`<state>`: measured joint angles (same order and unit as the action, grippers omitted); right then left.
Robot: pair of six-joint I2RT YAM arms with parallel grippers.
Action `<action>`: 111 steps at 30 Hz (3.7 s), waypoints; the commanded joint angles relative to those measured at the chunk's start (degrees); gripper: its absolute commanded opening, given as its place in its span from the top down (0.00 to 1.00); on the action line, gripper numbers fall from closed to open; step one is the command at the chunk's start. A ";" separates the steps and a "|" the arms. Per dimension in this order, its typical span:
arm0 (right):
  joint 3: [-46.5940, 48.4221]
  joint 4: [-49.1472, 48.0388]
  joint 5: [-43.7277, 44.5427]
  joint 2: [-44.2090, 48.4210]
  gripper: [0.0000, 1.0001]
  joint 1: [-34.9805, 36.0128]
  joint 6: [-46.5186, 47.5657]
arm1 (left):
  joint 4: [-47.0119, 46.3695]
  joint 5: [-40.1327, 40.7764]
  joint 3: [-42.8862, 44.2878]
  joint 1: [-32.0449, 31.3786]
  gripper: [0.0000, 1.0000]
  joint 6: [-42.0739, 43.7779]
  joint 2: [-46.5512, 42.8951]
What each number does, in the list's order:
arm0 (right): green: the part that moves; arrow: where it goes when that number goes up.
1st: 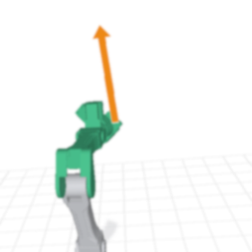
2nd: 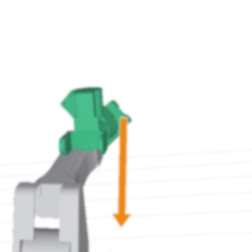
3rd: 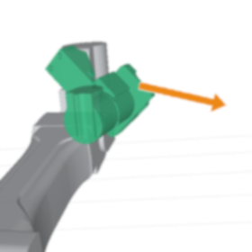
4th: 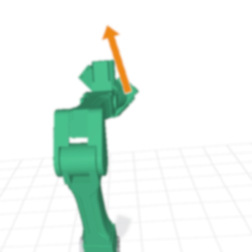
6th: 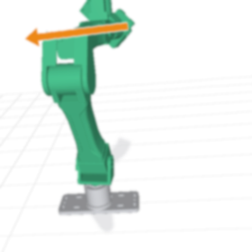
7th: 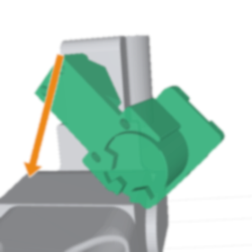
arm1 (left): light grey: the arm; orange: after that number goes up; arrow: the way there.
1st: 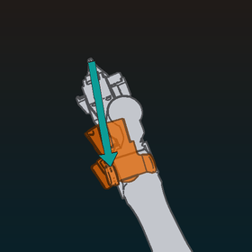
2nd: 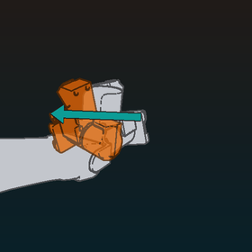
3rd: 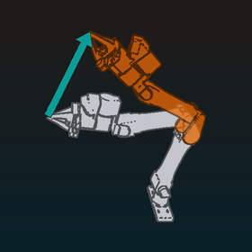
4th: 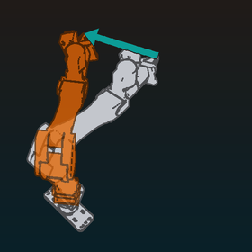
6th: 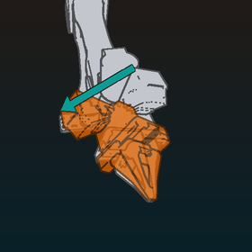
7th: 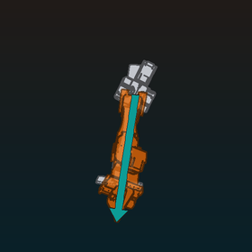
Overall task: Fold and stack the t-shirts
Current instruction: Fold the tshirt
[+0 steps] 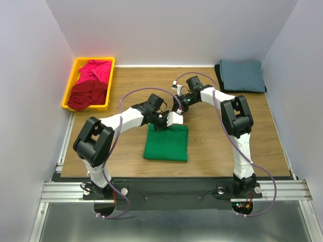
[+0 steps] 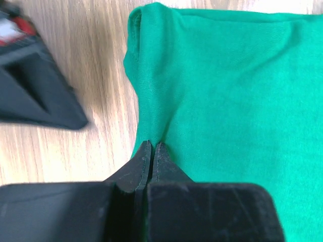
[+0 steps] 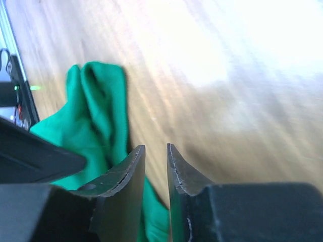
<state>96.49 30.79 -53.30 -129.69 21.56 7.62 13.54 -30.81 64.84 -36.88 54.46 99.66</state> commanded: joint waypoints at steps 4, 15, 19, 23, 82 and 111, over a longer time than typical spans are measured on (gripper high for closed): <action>-0.77 -0.55 -2.51 -5.39 0.78 -0.38 -1.46 | 0.43 -1.19 0.29 -0.21 1.00 1.00 -6.23; -5.26 -0.38 -10.42 -9.80 0.93 1.38 -1.03 | -1.93 0.83 3.19 -0.12 1.00 2.93 -5.18; -6.05 -0.29 -10.95 -9.36 0.93 1.38 -0.41 | -4.13 1.36 3.28 0.41 1.00 3.38 -3.07; -5.96 -0.11 -10.86 -9.53 0.94 1.29 -0.06 | -6.06 1.71 3.72 0.76 1.00 3.99 0.27; -3.14 -4.68 11.73 7.68 0.67 -7.41 -8.93 | -10.99 -18.06 11.28 22.64 0.61 -46.11 15.32; -26.35 -5.92 -2.75 20.94 0.53 -3.28 -12.09 | -5.29 -31.40 -9.29 25.11 0.58 -43.05 4.62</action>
<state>69.73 24.86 -55.64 -116.36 18.72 -6.17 -1.21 -63.77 55.88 -11.86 -0.05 111.20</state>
